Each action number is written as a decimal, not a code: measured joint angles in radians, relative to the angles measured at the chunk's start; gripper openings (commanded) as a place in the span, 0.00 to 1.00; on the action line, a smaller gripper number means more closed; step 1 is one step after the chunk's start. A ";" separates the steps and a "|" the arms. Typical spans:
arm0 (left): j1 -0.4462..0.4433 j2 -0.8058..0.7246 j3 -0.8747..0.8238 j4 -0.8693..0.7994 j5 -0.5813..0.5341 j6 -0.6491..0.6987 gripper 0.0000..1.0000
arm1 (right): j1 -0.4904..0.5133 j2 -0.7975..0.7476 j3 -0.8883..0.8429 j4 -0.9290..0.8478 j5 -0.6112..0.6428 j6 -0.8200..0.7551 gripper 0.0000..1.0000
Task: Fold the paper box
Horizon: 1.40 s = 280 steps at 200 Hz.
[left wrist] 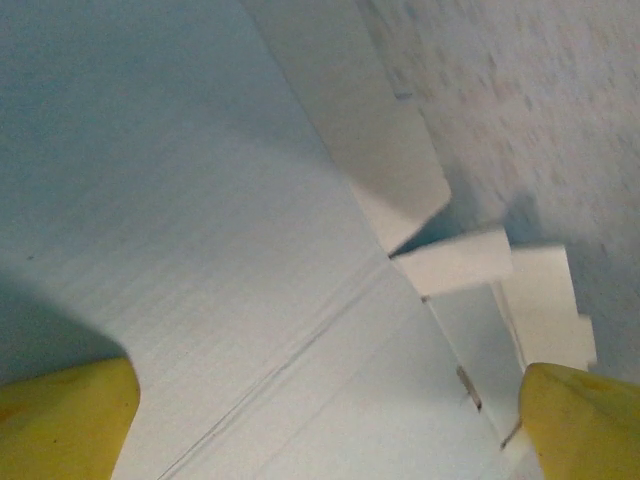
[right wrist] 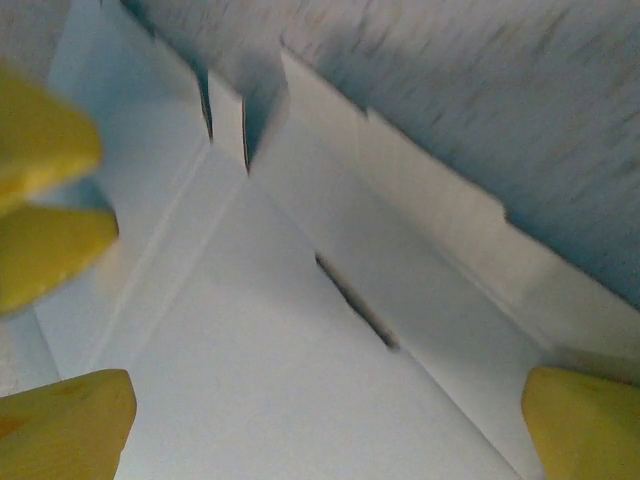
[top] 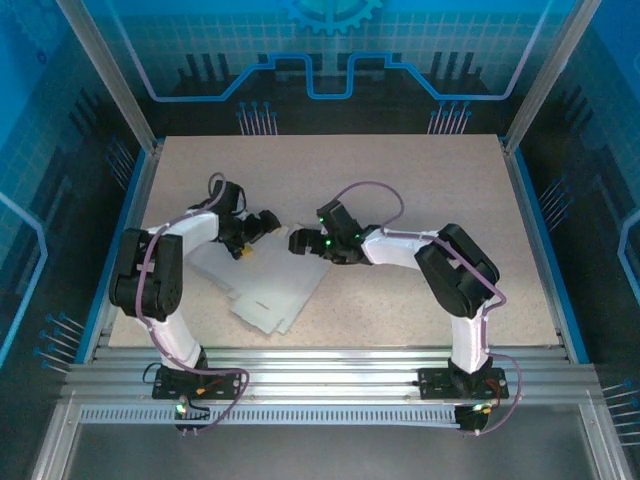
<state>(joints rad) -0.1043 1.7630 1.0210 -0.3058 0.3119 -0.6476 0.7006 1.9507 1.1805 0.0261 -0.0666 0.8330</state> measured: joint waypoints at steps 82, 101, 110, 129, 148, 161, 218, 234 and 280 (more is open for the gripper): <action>-0.059 -0.121 0.050 -0.070 0.079 0.039 1.00 | -0.052 -0.167 -0.042 -0.068 -0.023 -0.165 1.00; -0.042 -0.122 0.093 -0.110 0.049 0.082 0.99 | 0.000 -0.235 -0.114 -0.056 -0.024 -0.164 1.00; -0.035 -0.121 0.108 -0.135 0.029 0.104 0.99 | 0.029 -0.249 -0.138 -0.051 -0.023 -0.159 1.00; -0.027 -0.104 0.142 -0.183 -0.013 0.135 0.99 | 0.090 -0.254 -0.179 -0.046 -0.022 -0.139 1.00; -0.026 -0.068 0.167 -0.208 -0.065 0.166 0.99 | 0.136 -0.254 -0.211 -0.040 -0.019 -0.107 1.00; -0.026 -0.050 0.168 -0.219 -0.090 0.180 0.99 | 0.161 -0.254 -0.228 -0.035 -0.008 -0.085 1.00; -0.054 -0.014 0.104 -0.217 -0.121 0.186 0.99 | 0.151 -0.240 -0.278 -0.016 0.034 0.006 1.00; -0.072 -0.014 0.071 -0.209 -0.113 0.185 0.99 | 0.126 -0.225 -0.279 -0.014 0.036 0.017 1.00; -0.113 -0.079 -0.046 -0.153 -0.085 0.164 0.99 | 0.036 -0.189 -0.248 -0.012 0.029 0.006 1.00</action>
<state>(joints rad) -0.2173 1.6844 0.9752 -0.4591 0.2264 -0.4835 0.7368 1.7615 0.9325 0.0139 -0.0376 0.8391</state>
